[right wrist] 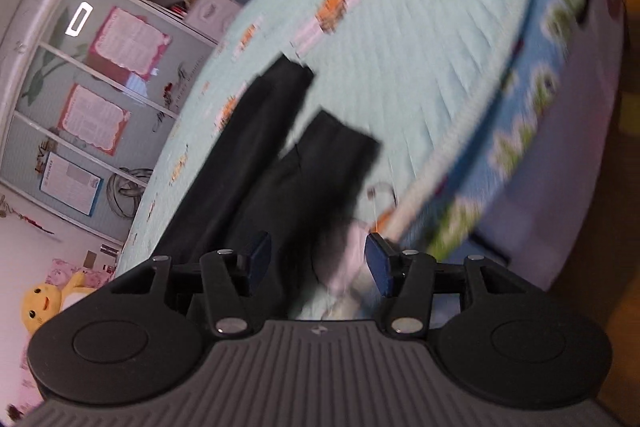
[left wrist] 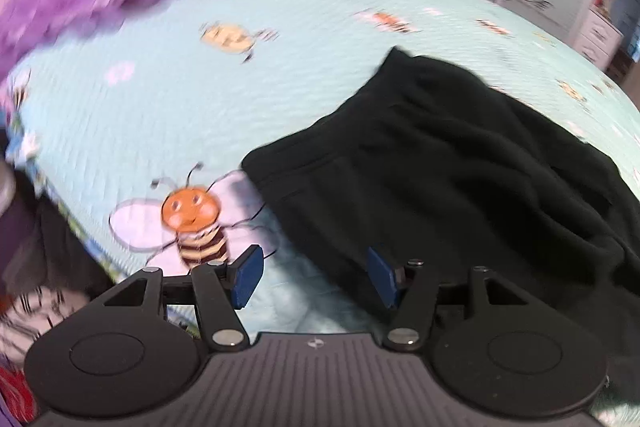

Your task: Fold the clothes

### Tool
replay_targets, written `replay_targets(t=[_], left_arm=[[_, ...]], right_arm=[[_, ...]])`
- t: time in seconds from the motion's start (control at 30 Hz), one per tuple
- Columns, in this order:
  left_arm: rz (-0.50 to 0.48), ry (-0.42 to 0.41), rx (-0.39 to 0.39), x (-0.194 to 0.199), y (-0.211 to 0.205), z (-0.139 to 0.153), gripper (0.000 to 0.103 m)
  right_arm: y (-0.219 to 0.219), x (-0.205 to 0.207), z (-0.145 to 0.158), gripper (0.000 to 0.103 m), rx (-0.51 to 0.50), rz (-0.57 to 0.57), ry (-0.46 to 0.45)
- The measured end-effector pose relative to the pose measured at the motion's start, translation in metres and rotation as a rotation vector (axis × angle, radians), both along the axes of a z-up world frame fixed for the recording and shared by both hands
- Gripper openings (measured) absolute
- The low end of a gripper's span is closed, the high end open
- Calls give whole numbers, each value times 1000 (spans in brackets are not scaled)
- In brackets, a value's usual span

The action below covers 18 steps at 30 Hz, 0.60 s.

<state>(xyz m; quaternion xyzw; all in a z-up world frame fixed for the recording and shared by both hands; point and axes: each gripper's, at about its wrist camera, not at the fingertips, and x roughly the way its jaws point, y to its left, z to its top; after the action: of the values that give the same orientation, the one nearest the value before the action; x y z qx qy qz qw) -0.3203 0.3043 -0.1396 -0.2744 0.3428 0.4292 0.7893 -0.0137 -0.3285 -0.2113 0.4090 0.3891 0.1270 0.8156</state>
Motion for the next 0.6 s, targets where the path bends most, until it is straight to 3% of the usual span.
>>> replay_targets(t=[0.2, 0.47, 0.6], left_arm=[[11, -47, -48, 0, 11, -10, 64], [37, -107, -127, 1, 31, -33, 71], [51, -138, -165, 2, 40, -45, 75]], right_arm=[[31, 8, -2, 56, 18, 29, 6], [42, 25, -10, 60, 22, -28, 4], [39, 28, -10, 53, 23, -30, -13]])
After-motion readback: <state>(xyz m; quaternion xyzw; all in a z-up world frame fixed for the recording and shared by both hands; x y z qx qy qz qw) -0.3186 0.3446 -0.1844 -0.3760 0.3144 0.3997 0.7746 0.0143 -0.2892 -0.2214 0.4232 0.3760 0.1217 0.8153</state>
